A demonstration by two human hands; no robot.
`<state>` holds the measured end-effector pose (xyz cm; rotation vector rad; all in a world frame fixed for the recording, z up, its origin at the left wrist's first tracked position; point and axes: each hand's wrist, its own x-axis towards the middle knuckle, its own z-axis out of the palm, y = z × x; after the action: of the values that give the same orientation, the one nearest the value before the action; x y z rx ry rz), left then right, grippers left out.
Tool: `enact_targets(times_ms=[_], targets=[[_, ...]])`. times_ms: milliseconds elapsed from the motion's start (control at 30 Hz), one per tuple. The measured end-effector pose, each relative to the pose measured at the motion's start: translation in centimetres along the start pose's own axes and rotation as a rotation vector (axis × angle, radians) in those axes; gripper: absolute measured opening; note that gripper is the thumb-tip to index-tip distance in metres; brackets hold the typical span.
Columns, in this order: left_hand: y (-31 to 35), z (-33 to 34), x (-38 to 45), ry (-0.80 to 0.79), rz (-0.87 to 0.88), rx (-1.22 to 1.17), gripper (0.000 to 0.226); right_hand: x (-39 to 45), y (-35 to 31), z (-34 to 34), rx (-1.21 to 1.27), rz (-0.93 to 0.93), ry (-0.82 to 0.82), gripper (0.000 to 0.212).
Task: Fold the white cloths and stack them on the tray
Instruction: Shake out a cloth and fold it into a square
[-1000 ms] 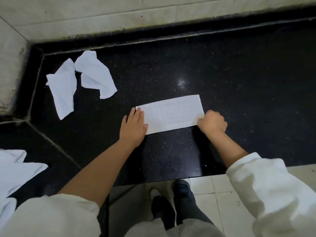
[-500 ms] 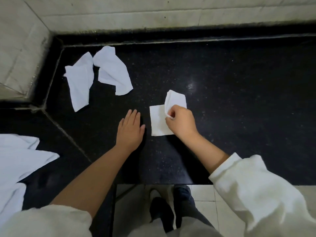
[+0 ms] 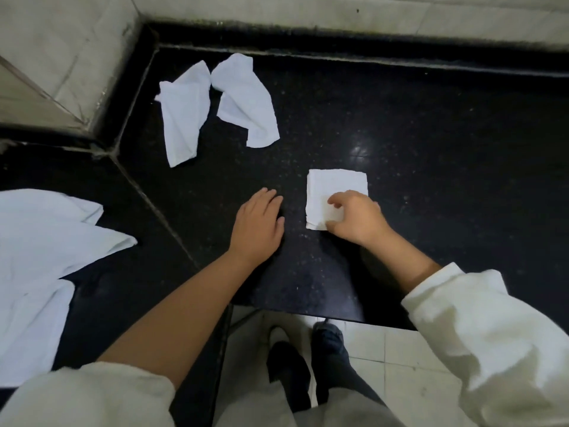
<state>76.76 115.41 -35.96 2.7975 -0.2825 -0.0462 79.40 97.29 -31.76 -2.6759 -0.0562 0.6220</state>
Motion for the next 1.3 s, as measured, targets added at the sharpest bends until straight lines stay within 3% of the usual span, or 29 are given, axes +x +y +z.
enact_targets(times_ms=[133, 233, 300, 400, 500, 567, 700, 933, 1067, 1167, 1300], targets=[[2.2, 0.6, 1.0, -0.022, 0.217, 0.02, 0.036, -1.2, 3.4, -1.9, -0.29, -0.059, -0.053, 0.052], [3.5, 1.4, 1.5, -0.115, 0.344, 0.068, 0.033, -1.9, 4.7, -1.1, -0.348, -0.116, -0.089, 0.05], [3.9, 1.9, 1.9, -0.151, 0.334, 0.091, 0.039, -1.8, 5.0, -0.5, -0.325, -0.14, -0.048, 0.044], [4.0, 2.1, 2.5, -0.151, 0.332, 0.106, 0.031, -1.2, 4.9, -0.3, -0.304, -0.16, -0.007, 0.034], [5.3, 1.5, 3.1, -0.13, 0.42, 0.298, 0.023, -1.6, 5.2, -1.1, -0.212, -0.155, 0.05, 0.03], [6.7, 1.1, 3.9, -0.118, 0.465, 0.395, 0.004, -2.5, 5.9, -2.4, -0.127, -0.14, 0.116, 0.03], [12.5, -0.3, 6.0, -0.021, 0.641, 0.33, 0.027, -5.6, 10.1, -7.0, 0.026, -0.097, 0.297, 0.026], [35.1, -2.9, 7.2, 0.115, 0.986, 0.235, 0.023, -17.9, 25.3, -17.6, 0.056, 0.072, 0.556, 0.026], [51.2, -2.4, 5.7, -0.035, 1.01, 0.336, 0.042, -28.1, 35.5, -22.8, 0.058, 0.192, 0.68, 0.023], [61.4, -1.6, 4.5, 0.114, 1.206, 0.153, 0.036, -35.7, 42.0, -26.2, 0.059, 0.286, 0.78, 0.022], [74.1, -1.8, 4.0, 0.133, 1.332, -0.02, 0.058, -43.8, 49.7, -31.1, 0.07, 0.42, 0.986, 0.02]])
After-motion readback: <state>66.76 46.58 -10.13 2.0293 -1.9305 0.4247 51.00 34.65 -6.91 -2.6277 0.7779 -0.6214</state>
